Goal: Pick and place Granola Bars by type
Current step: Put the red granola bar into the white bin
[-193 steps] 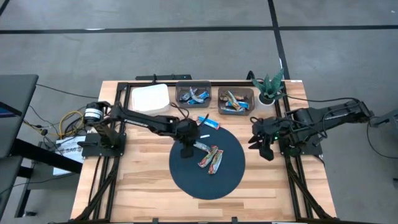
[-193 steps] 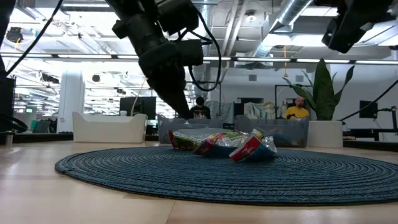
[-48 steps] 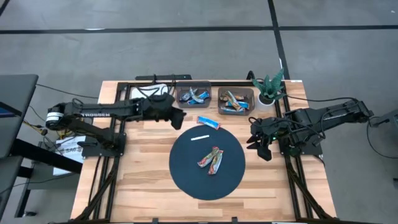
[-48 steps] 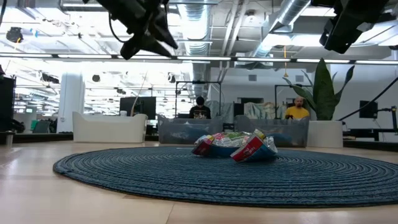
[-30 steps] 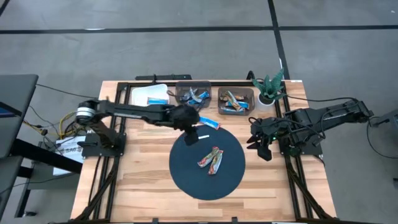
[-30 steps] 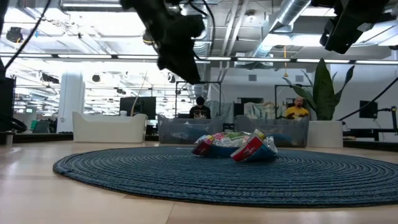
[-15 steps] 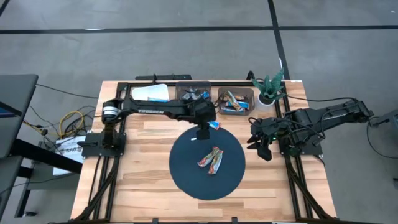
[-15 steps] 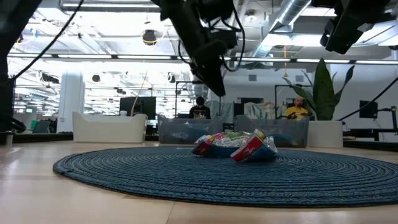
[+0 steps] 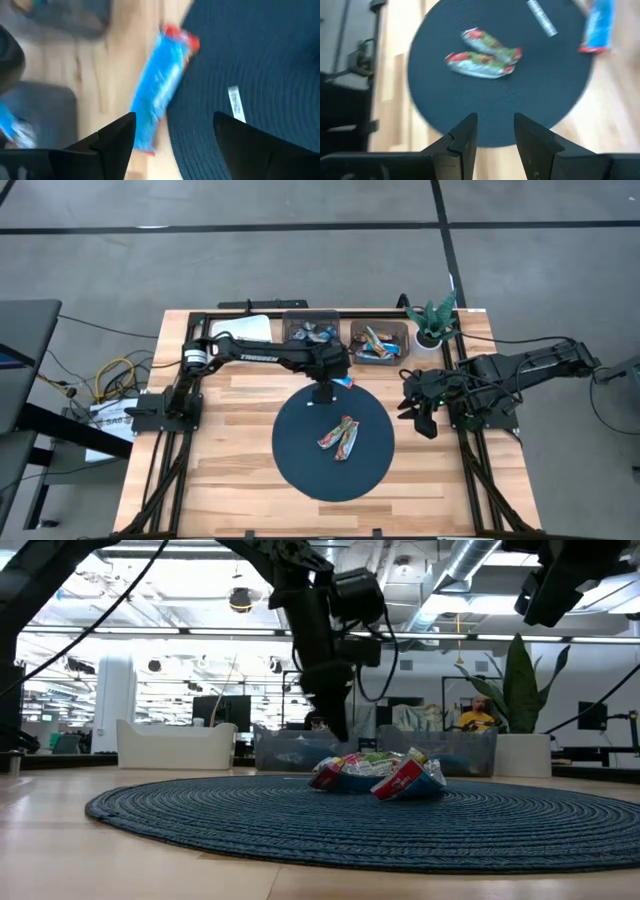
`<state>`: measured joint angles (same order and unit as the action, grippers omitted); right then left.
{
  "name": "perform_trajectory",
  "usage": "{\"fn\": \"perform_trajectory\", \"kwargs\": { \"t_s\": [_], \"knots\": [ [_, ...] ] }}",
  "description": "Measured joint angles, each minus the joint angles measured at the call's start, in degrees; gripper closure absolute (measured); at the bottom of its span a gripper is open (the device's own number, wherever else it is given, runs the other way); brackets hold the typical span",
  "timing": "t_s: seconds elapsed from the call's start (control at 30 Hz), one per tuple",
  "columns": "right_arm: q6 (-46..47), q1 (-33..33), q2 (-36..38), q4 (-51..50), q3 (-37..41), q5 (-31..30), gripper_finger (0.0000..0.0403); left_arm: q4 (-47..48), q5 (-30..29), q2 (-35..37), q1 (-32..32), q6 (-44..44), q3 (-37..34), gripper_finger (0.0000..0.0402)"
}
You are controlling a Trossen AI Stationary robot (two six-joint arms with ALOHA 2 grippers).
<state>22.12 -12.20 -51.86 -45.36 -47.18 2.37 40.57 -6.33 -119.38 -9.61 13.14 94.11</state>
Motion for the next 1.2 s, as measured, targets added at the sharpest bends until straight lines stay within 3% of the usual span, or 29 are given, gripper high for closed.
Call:
{"fn": "perform_trajectory", "kwargs": {
  "t_s": [0.27,0.53,0.73,1.03,1.2],
  "knots": [
    [0.34,0.3,0.02,0.41,0.0,-14.65,0.0284,-1.91,-2.3,0.05,-0.52,1.71,-0.14,0.0161],
    [-0.04,0.41,0.02,0.41,0.0,-15.38,0.0284,-3.11,1.8,-3.31,-2.0,2.76,-0.09,0.0182],
    [-0.06,0.4,0.04,0.75,0.0,-15.4,0.0284,-4.47,-2.42,-6.04,-1.99,3.18,0.02,0.0184],
    [-0.06,0.39,0.04,0.89,0.0,-15.36,0.0284,-4.05,-2.8,-6.44,-2.1,3.07,0.02,0.0187],
    [-0.06,0.39,0.04,0.92,-0.01,-15.34,0.0284,-4.02,-3.08,-6.44,-2.1,1.97,0.02,0.0234]
  ]
}}
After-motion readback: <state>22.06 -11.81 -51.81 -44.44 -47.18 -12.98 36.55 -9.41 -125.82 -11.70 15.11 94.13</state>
